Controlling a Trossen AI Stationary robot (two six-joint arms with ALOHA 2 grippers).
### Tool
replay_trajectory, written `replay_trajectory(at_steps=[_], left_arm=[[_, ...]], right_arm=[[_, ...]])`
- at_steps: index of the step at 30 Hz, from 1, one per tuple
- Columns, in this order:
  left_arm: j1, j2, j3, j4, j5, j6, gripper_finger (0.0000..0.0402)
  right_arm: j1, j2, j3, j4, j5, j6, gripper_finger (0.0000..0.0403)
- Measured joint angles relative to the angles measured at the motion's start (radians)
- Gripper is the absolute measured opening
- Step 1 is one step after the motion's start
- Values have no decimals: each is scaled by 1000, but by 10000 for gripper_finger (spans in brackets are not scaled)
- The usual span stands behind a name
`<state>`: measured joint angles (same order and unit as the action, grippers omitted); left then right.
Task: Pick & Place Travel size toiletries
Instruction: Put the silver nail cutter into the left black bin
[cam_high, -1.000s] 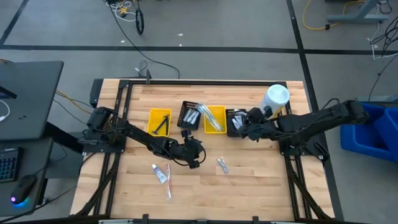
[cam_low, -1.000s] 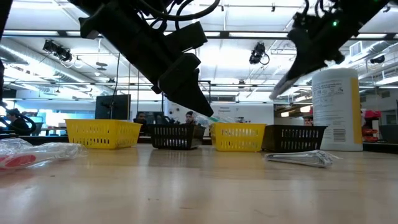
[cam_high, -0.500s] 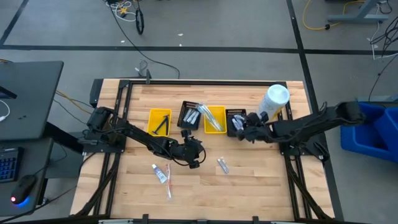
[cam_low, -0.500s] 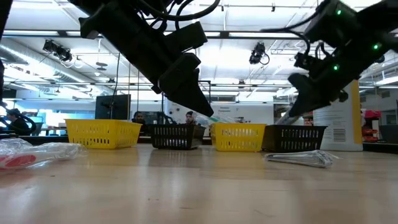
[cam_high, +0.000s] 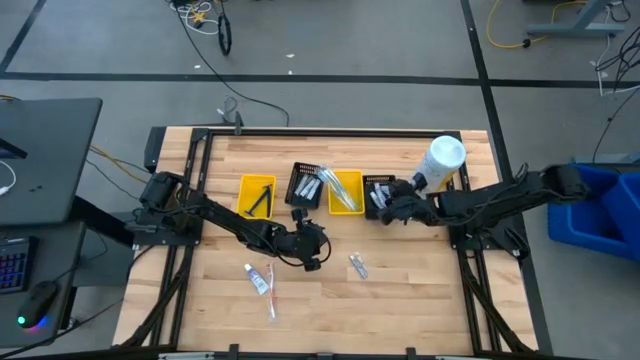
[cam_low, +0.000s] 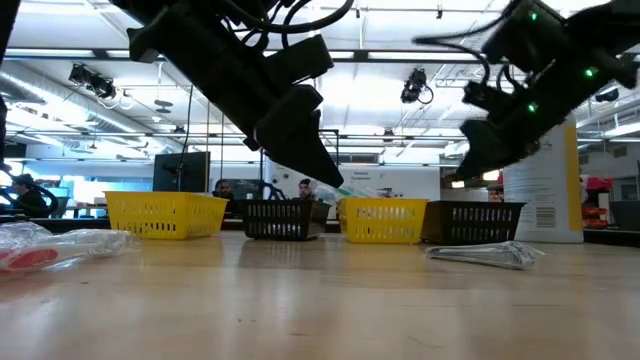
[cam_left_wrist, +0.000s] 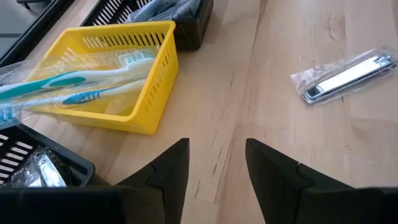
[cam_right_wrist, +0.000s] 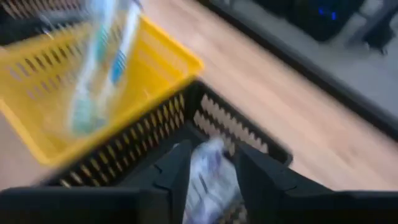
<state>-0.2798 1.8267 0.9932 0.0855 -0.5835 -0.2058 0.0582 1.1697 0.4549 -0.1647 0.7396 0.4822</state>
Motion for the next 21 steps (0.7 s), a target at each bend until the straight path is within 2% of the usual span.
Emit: replay_trajectory(at_steps=[4, 9, 11, 21], left_arm=[[0, 0, 1, -8, 24, -7, 167], [0, -62, 73, -170, 68, -25, 167], [0, -97, 101, -274, 83, -24, 167], [-6, -366, 113, -515, 105, -50, 167]], right_arm=[[1, -14, 48, 106, -53, -91, 162], [2, -13, 100, 211, -288, -218, 197], [9, -13, 108, 233, -347, -229, 211], [83, -10, 108, 236, -357, -258, 238]])
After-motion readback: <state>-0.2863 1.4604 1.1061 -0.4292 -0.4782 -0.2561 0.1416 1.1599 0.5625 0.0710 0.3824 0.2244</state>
